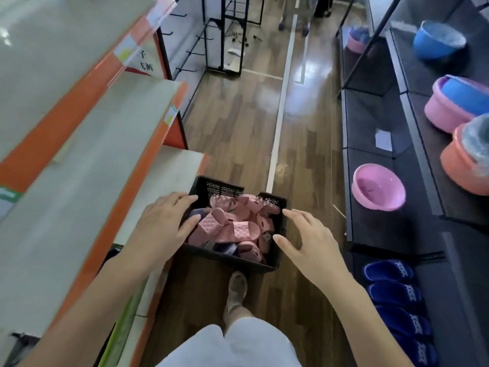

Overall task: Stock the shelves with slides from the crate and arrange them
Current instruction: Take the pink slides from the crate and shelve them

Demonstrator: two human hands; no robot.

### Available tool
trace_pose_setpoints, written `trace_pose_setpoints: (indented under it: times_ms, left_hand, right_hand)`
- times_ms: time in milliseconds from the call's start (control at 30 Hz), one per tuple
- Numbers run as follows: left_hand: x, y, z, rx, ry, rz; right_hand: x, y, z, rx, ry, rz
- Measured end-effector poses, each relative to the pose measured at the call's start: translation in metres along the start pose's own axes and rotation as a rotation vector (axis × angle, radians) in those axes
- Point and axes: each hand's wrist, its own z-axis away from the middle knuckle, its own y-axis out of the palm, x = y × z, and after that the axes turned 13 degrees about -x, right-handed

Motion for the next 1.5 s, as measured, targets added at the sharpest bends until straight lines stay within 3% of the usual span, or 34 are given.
trace_pose_setpoints:
  times_ms: [400, 767, 933, 1167, 1300, 1500]
  left_hand:
    - [0.0, 0.054, -0.135, 0.054, -0.076, 0.018]
    - [0.064, 0.167, -0.191, 0.416, -0.04, -0.099]
    - [0.112, 0.258, -0.207, 0.544, -0.127, -0.099]
    - [0.184, 0.399, -0.197, 0.712, -0.375, 0.013]
    - [0.209, 0.467, -0.184, 0.672, -0.592, 0.158]
    - [0.239, 0.549, -0.191, 0.614, -0.676, 0.296]
  right_hand:
    - [-0.029, 0.04, -0.148, 0.131, -0.04, -0.027]
    - [-0.066, 0.17, -0.207, 0.26, 0.066, -0.024]
    - [-0.098, 0.255, -0.22, 0.301, 0.211, -0.034]
    - [-0.159, 0.392, -0.213, 0.358, 0.584, -0.101]
    - [-0.195, 0.46, -0.206, 0.371, 0.792, -0.175]
    - [-0.238, 0.541, -0.203, 0.299, 1.029, -0.301]
